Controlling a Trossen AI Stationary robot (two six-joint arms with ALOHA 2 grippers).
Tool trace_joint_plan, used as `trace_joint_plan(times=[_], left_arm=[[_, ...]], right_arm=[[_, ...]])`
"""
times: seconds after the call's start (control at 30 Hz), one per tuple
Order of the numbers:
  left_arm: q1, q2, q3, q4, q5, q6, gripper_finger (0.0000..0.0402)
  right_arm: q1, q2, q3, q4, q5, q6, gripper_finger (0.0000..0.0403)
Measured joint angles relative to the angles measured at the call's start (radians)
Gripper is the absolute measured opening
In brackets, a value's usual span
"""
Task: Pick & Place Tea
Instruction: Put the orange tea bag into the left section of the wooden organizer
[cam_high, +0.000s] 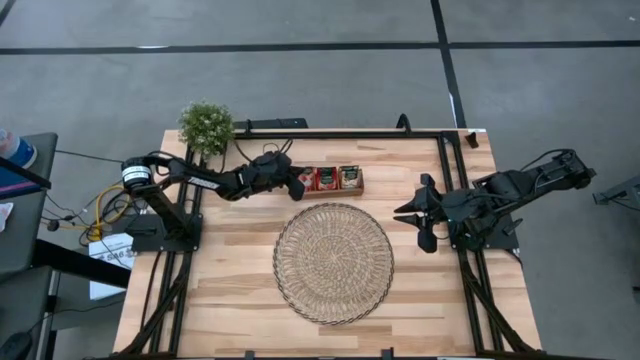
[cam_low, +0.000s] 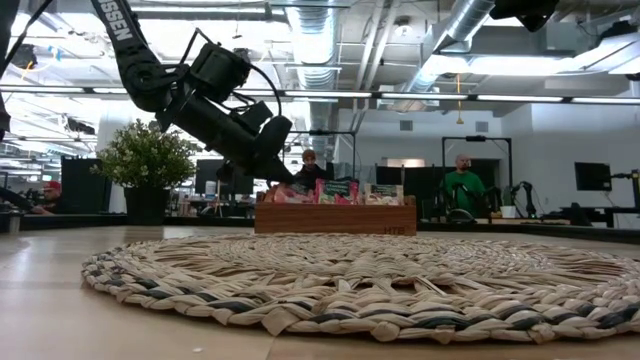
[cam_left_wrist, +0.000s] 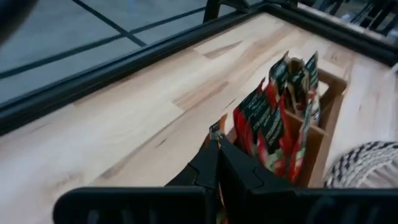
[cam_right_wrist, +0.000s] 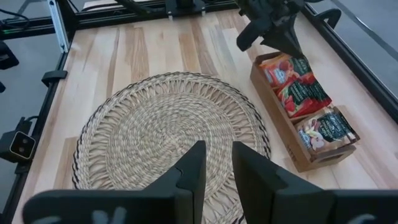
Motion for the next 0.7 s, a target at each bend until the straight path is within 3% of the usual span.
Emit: trace_joint_plan(times=[0.7], left_arm=[[0.000, 0.000, 0.002, -0.014, -0.012, 0.071, 0.0000]], right_arm=[[0.000, 0.000, 0.000, 0.005, 0.001, 0.000, 0.0071]])
